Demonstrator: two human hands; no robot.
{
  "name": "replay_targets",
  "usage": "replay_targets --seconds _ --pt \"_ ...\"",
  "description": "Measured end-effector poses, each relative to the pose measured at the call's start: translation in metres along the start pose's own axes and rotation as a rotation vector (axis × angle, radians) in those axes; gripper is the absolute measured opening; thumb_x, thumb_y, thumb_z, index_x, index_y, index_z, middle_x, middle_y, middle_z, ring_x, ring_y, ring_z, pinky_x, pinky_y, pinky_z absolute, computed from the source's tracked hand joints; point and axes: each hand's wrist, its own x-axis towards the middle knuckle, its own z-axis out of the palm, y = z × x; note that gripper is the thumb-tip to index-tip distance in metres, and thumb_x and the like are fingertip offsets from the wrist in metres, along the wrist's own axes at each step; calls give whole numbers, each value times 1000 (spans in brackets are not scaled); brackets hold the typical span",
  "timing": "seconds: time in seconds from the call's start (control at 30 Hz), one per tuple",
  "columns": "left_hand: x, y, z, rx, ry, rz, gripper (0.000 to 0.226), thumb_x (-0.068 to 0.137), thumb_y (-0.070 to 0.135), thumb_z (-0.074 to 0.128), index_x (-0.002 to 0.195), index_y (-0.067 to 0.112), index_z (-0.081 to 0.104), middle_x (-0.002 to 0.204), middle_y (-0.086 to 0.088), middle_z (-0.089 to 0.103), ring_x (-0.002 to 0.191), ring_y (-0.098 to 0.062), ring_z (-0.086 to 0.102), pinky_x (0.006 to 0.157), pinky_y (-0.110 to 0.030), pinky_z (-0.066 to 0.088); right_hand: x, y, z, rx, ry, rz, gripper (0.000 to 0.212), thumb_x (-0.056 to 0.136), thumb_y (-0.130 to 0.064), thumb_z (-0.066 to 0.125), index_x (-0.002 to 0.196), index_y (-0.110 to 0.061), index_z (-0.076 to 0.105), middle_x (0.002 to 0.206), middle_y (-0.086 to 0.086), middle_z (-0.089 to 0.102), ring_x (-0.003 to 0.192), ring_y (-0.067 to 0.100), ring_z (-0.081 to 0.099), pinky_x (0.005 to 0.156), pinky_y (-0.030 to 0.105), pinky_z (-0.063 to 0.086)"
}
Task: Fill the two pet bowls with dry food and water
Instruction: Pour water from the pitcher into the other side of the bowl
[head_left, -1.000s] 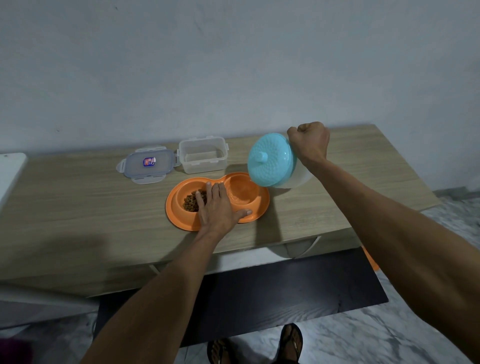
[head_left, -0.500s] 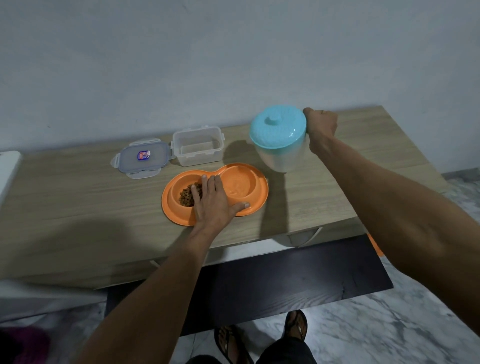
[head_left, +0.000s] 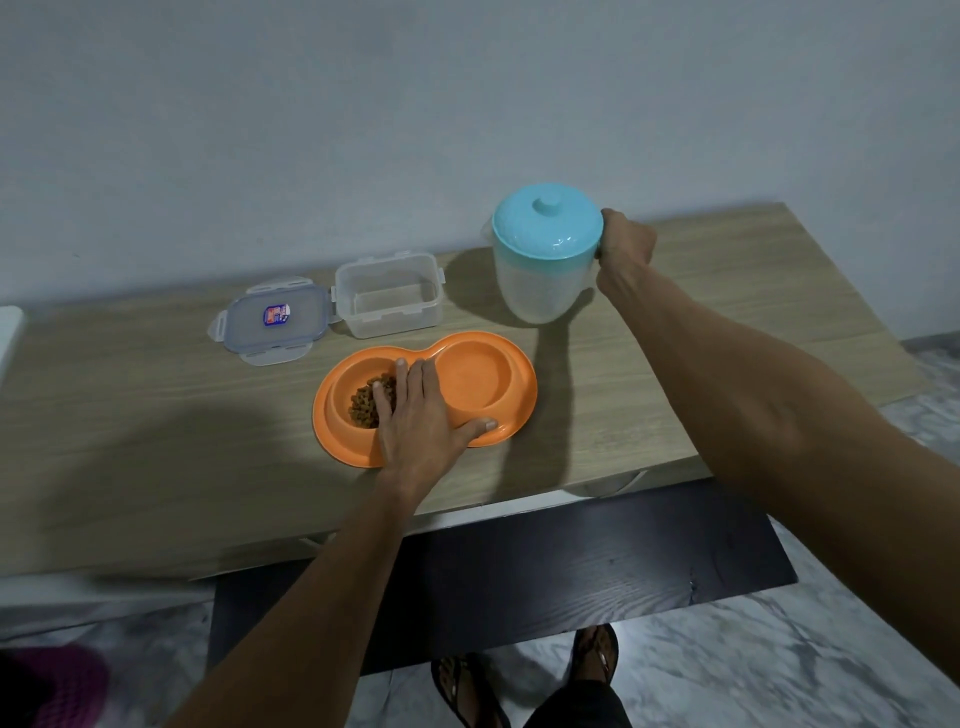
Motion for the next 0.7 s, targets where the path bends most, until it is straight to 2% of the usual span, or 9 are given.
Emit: replay_targets --seconds 0.17,0.33,0.4,0.47,0.53,0.6,0.7 --pt "0 0 0 -1 2 -3 114 73 81 49 153 8 14 162 -9 19 153 -28 2 120 -55 -1 4 5 2 30 -2 35 25 69 -9 63 54 -13 44 53 -1 44 45 15 33 41 22 26" --pt "-2 0 -1 -19 -8 -6 114 74 80 50 154 8 13 163 -9 16 153 -28 0 120 -55 -3 0 7 -1 28 0 13 24 72 -14 65 56 -12 47 53 -1 46 46 14 38 47 27 32" --pt "-2 1 -3 -20 -16 -6 115 74 80 51 154 7 12 163 -10 16 153 -28 -1 120 -56 -2 -4 7 -6 12 -11 13 21 74 -25 66 63 -12 53 60 0 53 49 14 47 48 27 39" --pt "0 3 -5 -20 -44 -13 115 73 80 52 154 7 12 163 -9 16 153 -28 -1 119 -59 -1 -6 7 -14 7 11 34 29 75 -42 63 69 -14 59 70 2 61 62 19 58 59 33 49" --pt "1 3 -8 -17 -72 -23 116 72 80 52 154 8 12 163 -8 16 153 -28 -1 118 -63 1 -8 10 -24 0 49 62 38 77 -51 55 75 -14 62 82 5 66 77 26 63 68 36 54" --pt "2 3 -15 -31 -76 -27 115 73 82 49 154 10 13 162 -7 17 153 -28 1 116 -67 1 -20 15 -35 14 67 81 39 83 -48 50 90 -12 63 96 9 66 85 29 63 65 35 57" --pt "2 -3 -29 -111 -11 -61 110 76 82 44 154 12 13 163 -8 16 152 -28 3 114 -67 1 -48 27 -44 -6 76 92 37 90 -39 49 106 -8 62 107 15 61 88 32 60 76 46 61"
